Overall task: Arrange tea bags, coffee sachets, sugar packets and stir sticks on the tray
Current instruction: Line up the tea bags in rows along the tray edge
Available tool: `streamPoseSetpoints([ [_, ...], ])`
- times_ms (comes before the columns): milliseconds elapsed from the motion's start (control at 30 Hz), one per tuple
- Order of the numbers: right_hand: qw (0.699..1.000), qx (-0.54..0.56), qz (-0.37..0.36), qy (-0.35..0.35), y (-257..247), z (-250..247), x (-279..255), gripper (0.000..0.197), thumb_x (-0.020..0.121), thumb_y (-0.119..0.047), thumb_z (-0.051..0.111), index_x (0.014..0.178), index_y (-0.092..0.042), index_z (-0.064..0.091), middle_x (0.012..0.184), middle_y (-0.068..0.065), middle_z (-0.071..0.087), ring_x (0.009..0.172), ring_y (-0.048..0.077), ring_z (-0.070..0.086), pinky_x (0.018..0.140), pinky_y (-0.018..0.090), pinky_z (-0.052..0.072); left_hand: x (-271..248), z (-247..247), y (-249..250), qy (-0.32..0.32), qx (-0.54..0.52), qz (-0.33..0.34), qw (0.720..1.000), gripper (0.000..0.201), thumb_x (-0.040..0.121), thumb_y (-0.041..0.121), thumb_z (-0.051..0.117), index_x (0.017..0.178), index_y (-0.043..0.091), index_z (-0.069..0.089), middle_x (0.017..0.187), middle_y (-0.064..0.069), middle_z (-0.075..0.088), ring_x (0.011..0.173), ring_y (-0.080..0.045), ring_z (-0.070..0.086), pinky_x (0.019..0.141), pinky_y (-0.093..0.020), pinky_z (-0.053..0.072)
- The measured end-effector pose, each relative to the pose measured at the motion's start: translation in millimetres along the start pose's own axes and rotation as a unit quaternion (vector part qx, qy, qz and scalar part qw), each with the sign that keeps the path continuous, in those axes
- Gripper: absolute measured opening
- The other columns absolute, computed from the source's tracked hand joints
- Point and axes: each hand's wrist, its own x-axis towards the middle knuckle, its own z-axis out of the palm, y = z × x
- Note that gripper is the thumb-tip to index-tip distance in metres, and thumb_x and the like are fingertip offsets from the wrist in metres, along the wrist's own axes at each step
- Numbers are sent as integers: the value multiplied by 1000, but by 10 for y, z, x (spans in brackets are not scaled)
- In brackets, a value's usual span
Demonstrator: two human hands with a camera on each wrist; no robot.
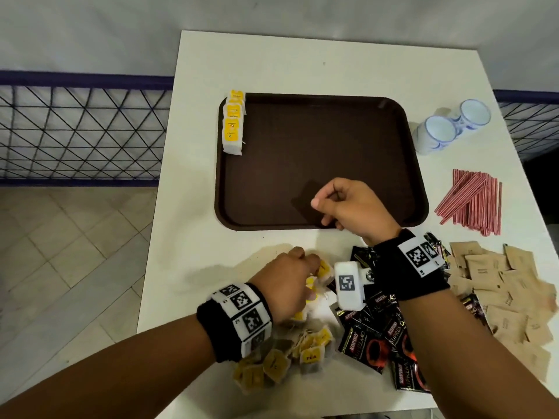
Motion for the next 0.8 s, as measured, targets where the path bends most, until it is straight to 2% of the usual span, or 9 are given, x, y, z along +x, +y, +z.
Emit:
streamPoseSetpoints([
  [67, 999, 2, -9, -32, 6, 2, -41, 10, 89, -13, 72, 92, -6, 66, 70, 5, 61, 60, 18, 66, 45, 28, 40, 5, -114, -73, 31, -48, -5, 998, 29, 88, 18, 73, 114, 22, 61, 104, 0, 53, 94, -24, 56, 75, -30, 44],
  [133, 997, 3, -26, -73, 4, -4, -90, 10, 89, -10, 72, 94, -4, 66, 72, 11, 64, 62, 20, 66, 46, 28, 41, -10, -228, -179, 66, -107, -20, 992, 23, 82, 21, 78, 102, 24, 66, 101, -1, 64, 94, -21, 60, 78, -31, 48],
  [233, 992, 14, -47, -117, -17, 2, -152, 12, 87, -10, 75, 97, -7, 68, 83, 16, 69, 69, 18, 67, 48, 25, 45, -37, -382, -371, 108, -236, -42, 965, 23, 75, 19, 84, 84, 29, 65, 91, 1, 70, 87, -18, 64, 81, -35, 53],
  [300, 993, 8, -53, -110, -40, 23, -130, 14, 86, -13, 77, 97, -9, 69, 84, 10, 69, 71, 15, 66, 51, 25, 48, -44, -499, -473, 135, -300, -31, 944, 24, 76, 12, 85, 82, 26, 66, 87, 3, 72, 81, -11, 65, 82, -36, 54],
  [400, 996, 1, -38, -77, -112, 87, -63, 11, 86, -19, 76, 94, -14, 69, 84, 9, 69, 72, 17, 65, 50, 24, 47, -51, -659, -552, 169, -357, -17, 918, 23, 77, 3, 83, 84, 19, 67, 82, 5, 71, 74, -4, 61, 76, -26, 51],
  [500, 996, 35, 11, -80, -225, 176, -4, 19, 89, -29, 72, 96, -12, 68, 79, 3, 69, 69, 18, 69, 48, 24, 46, -55, -772, -599, 189, -386, 4, 903, 24, 79, 2, 82, 85, 20, 67, 79, 8, 71, 71, -3, 61, 70, -21, 50],
  [600, 985, 116, 59, -109, -350, 261, 70, 21, 91, -26, 71, 100, -8, 68, 81, 6, 70, 63, 14, 65, 47, 23, 45, -35, -850, -674, 210, -378, 22, 902, 25, 80, 5, 82, 85, 25, 68, 82, 7, 72, 72, -4, 62, 69, -24, 52],
  [700, 983, 129, 47, -118, -447, 329, 156, 13, 88, -13, 74, 99, -8, 70, 78, 4, 70, 60, 10, 61, 47, 23, 47, -1, -896, -752, 230, -372, 7, 899, 26, 80, 10, 83, 85, 30, 68, 88, 8, 72, 79, -7, 64, 75, -29, 53],
  [800, 987, 116, 28, -108, -528, 414, 252, 9, 87, -14, 75, 94, -9, 73, 78, 4, 71, 62, 12, 60, 48, 24, 47, 26, -924, -824, 233, -390, -13, 891, 27, 79, 10, 84, 84, 31, 69, 90, 5, 72, 84, -10, 66, 80, -36, 55],
])
